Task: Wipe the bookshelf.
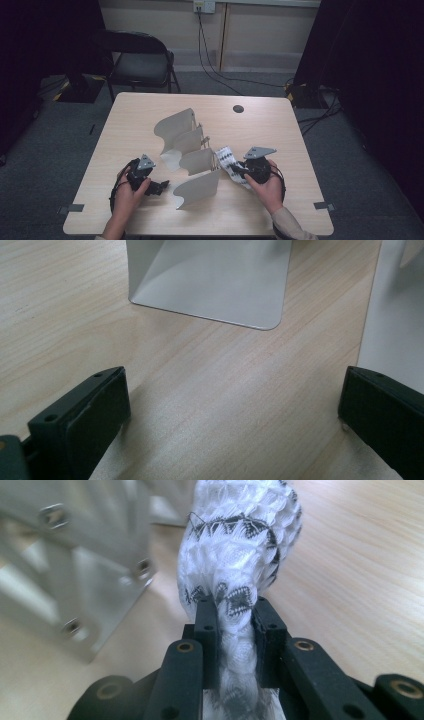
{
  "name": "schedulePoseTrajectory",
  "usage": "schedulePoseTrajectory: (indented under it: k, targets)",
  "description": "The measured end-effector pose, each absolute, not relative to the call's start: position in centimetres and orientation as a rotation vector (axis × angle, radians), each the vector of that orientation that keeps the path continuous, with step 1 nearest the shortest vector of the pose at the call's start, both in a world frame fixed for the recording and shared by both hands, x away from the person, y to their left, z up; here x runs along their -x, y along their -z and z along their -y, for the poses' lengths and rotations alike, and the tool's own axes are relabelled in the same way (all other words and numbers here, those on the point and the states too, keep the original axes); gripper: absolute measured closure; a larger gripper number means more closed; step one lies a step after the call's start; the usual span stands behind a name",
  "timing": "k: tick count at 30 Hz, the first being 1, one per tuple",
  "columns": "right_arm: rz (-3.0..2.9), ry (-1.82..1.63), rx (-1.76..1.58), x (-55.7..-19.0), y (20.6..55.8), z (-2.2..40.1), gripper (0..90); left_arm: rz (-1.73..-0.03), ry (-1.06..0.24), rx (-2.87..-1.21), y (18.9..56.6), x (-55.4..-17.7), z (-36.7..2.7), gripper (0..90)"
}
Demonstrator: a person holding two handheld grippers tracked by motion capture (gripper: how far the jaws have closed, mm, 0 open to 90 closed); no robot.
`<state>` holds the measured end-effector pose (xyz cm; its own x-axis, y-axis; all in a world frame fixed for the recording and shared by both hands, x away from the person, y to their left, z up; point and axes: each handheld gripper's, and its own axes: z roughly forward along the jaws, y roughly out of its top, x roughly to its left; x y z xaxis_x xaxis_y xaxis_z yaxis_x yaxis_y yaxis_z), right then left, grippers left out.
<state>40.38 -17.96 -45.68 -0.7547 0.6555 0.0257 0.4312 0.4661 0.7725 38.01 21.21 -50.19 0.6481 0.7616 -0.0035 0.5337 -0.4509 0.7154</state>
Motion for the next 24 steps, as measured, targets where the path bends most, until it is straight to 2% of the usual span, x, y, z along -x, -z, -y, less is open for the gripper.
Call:
schedulePoseTrajectory:
  k: [10, 20, 24]
  targets:
    - [-2.4, -1.152, -1.009, -43.0, 46.2, 17.2, 75.6, -1.002, -0.417, -2.162, 50.2, -38.0, -21.2, 0.0]
    - [-2.411, -1.118, -1.012, -43.4, 46.7, 16.3, 73.3, -1.001, -0.417, -2.163, 50.2, -38.0, -21.2, 0.0]
    - [-2.418, -1.096, -1.012, -43.5, 46.8, 16.3, 69.4, -1.001, -0.417, -2.163, 50.2, -38.0, -21.2, 0.0]
